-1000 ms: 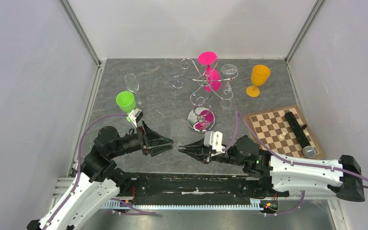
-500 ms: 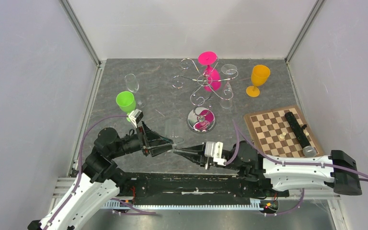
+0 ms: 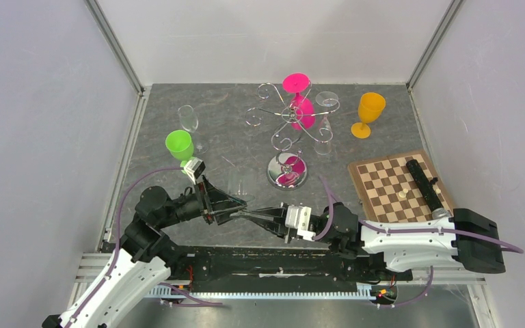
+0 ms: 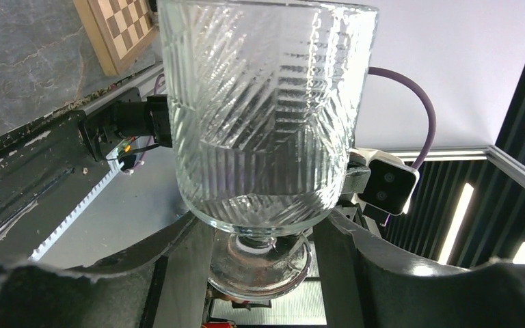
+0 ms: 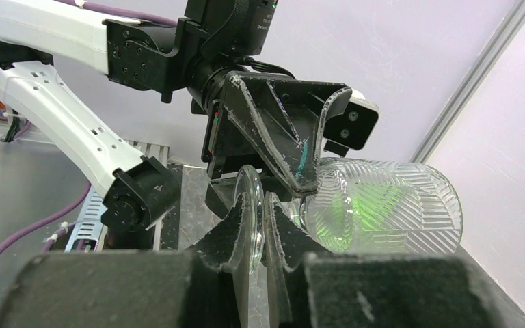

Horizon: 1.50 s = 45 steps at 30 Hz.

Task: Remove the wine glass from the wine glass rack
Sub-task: Place the wine glass at the center of the board.

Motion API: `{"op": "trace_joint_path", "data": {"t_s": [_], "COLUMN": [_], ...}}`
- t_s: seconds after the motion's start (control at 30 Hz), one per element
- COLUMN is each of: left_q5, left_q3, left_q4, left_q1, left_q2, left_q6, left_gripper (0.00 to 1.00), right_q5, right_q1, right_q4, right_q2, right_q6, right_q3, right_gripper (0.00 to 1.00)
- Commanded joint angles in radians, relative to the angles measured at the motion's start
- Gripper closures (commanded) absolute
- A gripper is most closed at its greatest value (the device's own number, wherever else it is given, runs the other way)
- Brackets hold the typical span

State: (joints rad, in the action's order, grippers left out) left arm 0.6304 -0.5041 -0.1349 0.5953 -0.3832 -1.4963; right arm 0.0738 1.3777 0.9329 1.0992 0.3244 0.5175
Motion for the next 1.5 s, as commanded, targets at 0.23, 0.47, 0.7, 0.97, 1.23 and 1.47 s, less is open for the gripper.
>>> {"op": "trace_joint_path", "data": {"t_s": [0.23, 0.47, 0.7, 0.97, 1.23, 1.47], "left_q5": [0.022, 0.023, 0.027, 0.031, 0.035, 0.051], "left_q3": [0.007, 0.007, 0.003, -0.004, -0.010, -0.019], "left_q4": [0.101, 0.115, 0.130, 0.129, 0.129, 0.092], "left_q1": [-0.003, -0.003, -0.003, -0.002, -0.003, -0.003], "left_q2": [0.003, 0.007, 0.009, 0.005, -0.012, -0.014], "left_q6": [-0.074, -0.073, -0.069, -0.047, -0.024, 0.021], "left_gripper": [0.59, 0.91, 0.98, 0.98, 0.98, 0.98], "right_q5": [0.018, 0.020, 0.002, -0.035, -0.093, -0.202], "right_q1": [0.007, 0.007, 0.008, 0.008, 0.007, 0.008], "right_q4": [0.205, 0.201, 0.192, 0.118, -0.008, -0.278], "right_q2": [0.025, 0.026, 0.014, -0.034, -0.132, -0.234], "right_q6": [0.013, 0.003, -0.005, -0.034, -0.036, -0.070], "right_q3": [0.044, 0.046, 0.029, 0.021, 0.000, 0.060], "right_gripper": [1.00, 1.00, 1.00, 0.71, 0.54, 0.47]}}
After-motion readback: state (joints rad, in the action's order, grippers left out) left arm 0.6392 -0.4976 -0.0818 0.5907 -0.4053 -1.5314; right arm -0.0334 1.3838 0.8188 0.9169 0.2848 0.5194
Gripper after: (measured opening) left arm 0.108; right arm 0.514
